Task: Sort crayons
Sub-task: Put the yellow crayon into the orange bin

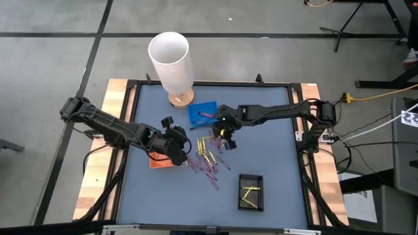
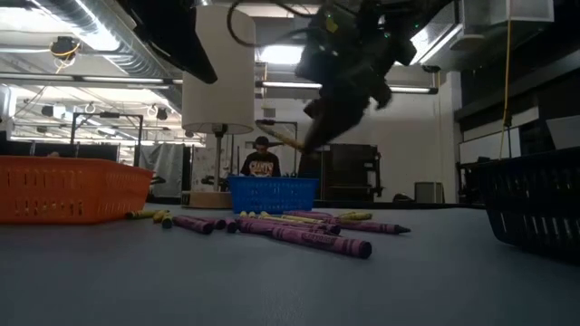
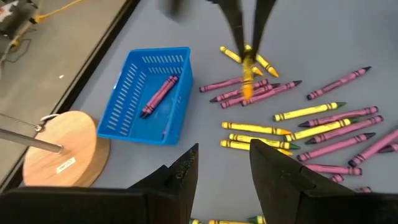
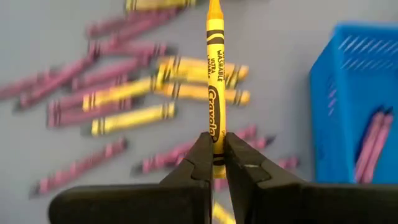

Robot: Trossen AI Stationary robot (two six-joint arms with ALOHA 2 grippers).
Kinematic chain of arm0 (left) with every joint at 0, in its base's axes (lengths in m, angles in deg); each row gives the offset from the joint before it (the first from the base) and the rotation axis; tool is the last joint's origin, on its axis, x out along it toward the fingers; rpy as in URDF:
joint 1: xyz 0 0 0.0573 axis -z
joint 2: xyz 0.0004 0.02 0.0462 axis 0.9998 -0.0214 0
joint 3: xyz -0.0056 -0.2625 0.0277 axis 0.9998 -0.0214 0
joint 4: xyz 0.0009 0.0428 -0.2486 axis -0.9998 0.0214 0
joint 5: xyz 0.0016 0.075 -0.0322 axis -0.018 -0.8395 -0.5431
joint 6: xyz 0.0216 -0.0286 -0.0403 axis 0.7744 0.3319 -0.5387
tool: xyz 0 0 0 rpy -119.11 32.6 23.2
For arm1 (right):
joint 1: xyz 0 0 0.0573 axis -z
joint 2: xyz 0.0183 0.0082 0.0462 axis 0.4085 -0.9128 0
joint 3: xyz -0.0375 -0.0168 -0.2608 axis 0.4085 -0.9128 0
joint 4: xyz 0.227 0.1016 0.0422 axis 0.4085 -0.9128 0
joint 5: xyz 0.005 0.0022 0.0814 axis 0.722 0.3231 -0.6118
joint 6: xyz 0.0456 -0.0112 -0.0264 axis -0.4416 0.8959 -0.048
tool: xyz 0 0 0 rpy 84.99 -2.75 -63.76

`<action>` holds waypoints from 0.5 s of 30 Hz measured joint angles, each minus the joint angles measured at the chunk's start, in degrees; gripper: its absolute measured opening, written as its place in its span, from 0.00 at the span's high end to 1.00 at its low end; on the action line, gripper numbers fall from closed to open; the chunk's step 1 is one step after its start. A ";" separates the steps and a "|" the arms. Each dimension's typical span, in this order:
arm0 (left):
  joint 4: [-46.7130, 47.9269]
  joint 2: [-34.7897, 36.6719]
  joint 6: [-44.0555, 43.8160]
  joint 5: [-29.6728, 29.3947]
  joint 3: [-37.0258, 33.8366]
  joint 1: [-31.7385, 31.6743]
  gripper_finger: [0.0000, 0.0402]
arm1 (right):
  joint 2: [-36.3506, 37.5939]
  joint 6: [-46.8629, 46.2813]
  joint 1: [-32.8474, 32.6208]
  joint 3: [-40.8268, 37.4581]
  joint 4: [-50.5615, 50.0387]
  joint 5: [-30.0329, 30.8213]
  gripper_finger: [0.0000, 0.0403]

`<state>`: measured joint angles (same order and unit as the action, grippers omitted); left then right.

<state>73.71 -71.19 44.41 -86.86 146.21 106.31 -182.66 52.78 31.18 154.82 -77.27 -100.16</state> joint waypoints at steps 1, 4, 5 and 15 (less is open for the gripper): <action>-0.24 0.00 0.02 0.22 0.00 0.00 0.68 | 0.00 -0.82 0.00 0.00 1.75 -0.01 0.95; -0.40 0.00 0.02 0.30 0.00 0.00 0.68 | 0.01 -3.49 0.00 0.00 6.75 -0.01 0.95; -0.46 0.00 0.02 0.30 0.00 0.00 0.68 | 0.02 -4.51 0.00 0.00 8.34 -0.01 0.95; -0.46 0.00 0.04 0.29 0.00 -0.01 0.68 | 0.11 -9.73 0.01 0.02 20.55 -1.58 0.95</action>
<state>73.24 -71.19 44.45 -86.57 146.21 106.30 -182.55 43.05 31.19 154.84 -56.72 -101.74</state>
